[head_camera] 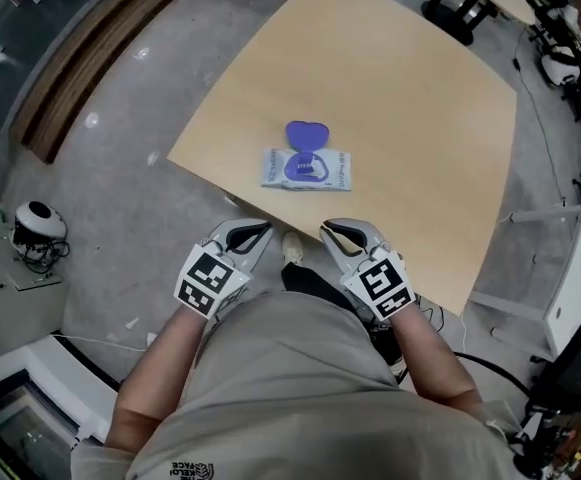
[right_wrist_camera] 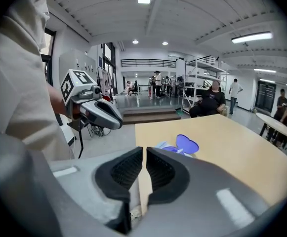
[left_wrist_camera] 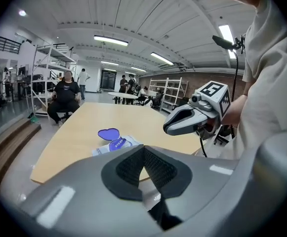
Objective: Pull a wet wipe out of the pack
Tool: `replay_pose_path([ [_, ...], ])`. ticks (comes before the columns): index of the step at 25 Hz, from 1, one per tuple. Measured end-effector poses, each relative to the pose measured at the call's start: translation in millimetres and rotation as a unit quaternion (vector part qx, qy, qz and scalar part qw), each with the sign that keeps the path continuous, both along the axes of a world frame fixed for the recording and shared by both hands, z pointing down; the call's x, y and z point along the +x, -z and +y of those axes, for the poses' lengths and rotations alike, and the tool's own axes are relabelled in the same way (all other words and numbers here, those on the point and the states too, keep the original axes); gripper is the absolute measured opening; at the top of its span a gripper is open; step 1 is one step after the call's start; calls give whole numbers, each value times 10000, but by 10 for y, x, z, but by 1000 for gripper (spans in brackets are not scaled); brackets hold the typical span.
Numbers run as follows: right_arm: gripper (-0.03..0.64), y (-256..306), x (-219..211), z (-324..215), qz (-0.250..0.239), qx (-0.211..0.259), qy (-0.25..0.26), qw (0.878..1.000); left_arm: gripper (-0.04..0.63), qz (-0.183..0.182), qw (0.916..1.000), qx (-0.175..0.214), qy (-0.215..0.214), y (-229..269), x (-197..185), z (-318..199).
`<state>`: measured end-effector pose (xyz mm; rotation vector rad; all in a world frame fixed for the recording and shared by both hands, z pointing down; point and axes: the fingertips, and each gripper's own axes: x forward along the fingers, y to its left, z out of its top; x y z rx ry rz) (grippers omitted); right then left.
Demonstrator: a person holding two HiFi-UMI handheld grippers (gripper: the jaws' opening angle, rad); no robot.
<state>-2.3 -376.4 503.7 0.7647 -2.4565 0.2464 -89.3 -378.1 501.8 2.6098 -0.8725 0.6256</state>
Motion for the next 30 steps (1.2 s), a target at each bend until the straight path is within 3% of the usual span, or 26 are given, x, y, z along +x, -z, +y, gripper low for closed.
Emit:
replay_pose_path([
  [14, 46, -763, 314, -960, 263, -356, 196, 9988, 6, -567, 9945, -628, 608, -925, 73, -952],
  [20, 54, -966, 233, -1097, 401, -457, 255, 9978, 6, -915, 9890, -844, 799, -1299, -151, -1093],
  [30, 54, -1328, 265, -1427, 661, -629, 455, 9948, 6, -1121, 9800, -1305, 996, -1771, -186, -1344],
])
